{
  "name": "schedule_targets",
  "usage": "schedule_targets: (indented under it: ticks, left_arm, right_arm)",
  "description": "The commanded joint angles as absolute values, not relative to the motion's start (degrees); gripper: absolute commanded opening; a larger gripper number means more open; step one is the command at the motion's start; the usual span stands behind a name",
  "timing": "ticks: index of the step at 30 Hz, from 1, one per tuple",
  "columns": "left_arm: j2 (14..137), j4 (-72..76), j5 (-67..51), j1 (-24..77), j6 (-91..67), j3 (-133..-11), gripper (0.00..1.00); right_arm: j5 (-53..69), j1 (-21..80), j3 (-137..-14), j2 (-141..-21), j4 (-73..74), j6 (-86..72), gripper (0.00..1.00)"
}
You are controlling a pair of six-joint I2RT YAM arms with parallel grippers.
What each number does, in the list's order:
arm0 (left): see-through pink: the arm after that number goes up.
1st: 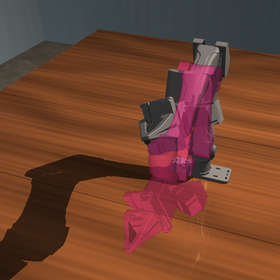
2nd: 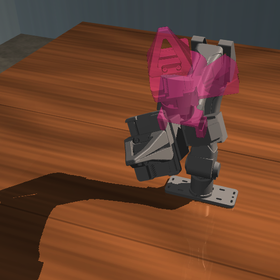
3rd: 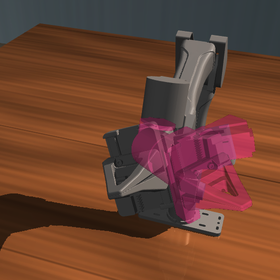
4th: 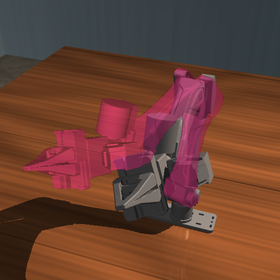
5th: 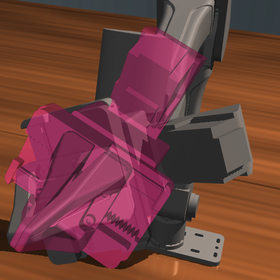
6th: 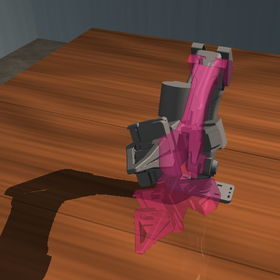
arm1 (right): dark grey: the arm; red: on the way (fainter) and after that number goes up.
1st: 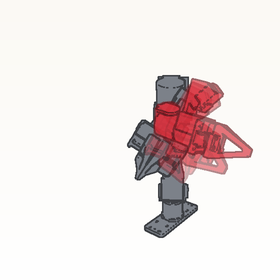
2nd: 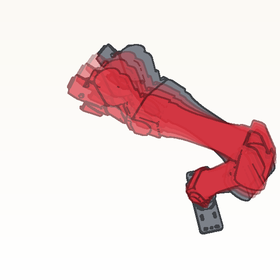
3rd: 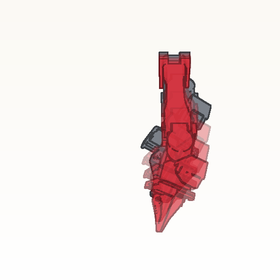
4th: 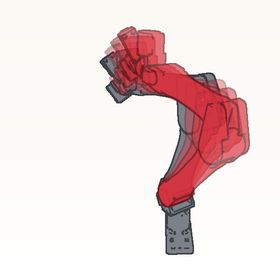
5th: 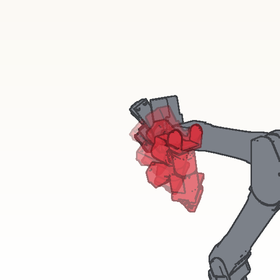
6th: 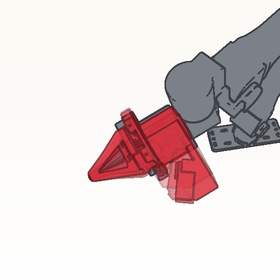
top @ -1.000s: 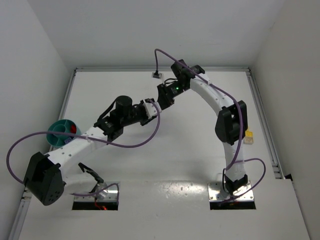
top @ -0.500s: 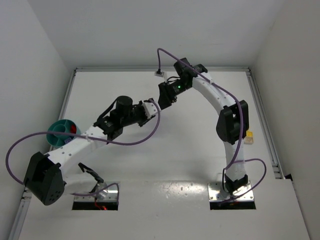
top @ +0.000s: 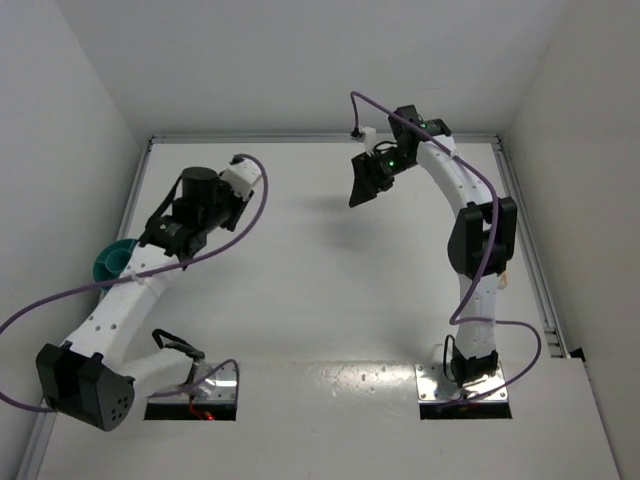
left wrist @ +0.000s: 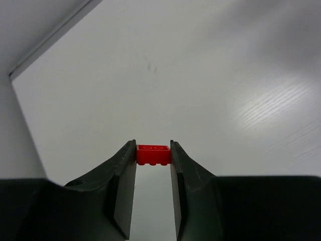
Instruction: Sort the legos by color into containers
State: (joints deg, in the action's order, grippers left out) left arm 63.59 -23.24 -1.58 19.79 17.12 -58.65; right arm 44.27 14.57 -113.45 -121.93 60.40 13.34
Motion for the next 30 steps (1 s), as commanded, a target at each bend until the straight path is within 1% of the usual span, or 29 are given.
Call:
schedule_targets:
  ticks: [1,4,6,8,11,15,20,24,27,29,30]
  left_arm:
    - [63.7,-33.7,5.5,13.4,13.6,-62.3,0.14]
    - [65.2,-42.7,1.6,5.8,13.6,-65.6,0.14]
    - [65.8,-45.3,-0.4,0.4,14.3,-66.8,0.14]
    - [67.1,-48.3,-1.6,-2.4,14.8,-68.3,0.14]
    - [68.5,-51.1,-0.5,-6.6,15.4,-70.8,0.14]
    - [73.5,-54.6,2.8,-12.2,14.7,-75.7,0.14]
    - [76.9,-56.8,8.4,-15.6,12.0,-77.2,0.14]
    - [78.5,-57.4,9.6,-18.5,10.3,-77.2,0.14]
    - [79.0,-56.8,11.7,-18.5,9.0,-75.2,0.14]
    - [79.0,-56.8,12.6,-18.5,7.8,-74.7,0.17]
    - [79.0,-56.8,13.4,-18.5,7.8,-74.7,0.17]
  right_arm:
    - [39.0,14.3,-114.5,-121.9,61.6,18.0,0.62]
    - [37.0,13.8,-115.9,-122.4,62.1,18.0,0.62]
    - [37.0,13.8,-115.9,-123.0,62.1,18.0,0.62]
    - [37.0,13.8,-115.9,-123.0,62.1,18.5,0.62]
    - [37.0,13.8,-113.8,-123.0,62.1,19.1,0.62]
    - [37.0,13.8,-112.7,-123.0,62.1,19.6,0.62]
    - [36.5,13.8,-113.3,-123.0,63.3,20.1,0.62]
    - [35.2,13.8,-113.8,-123.5,63.8,20.7,0.62]
    - [35.2,13.8,-113.8,-124.0,63.8,20.7,0.62]
    - [35.2,13.8,-113.8,-124.0,63.8,20.7,0.62]
    - [35.2,13.8,-113.8,-124.0,63.8,20.7,0.62]
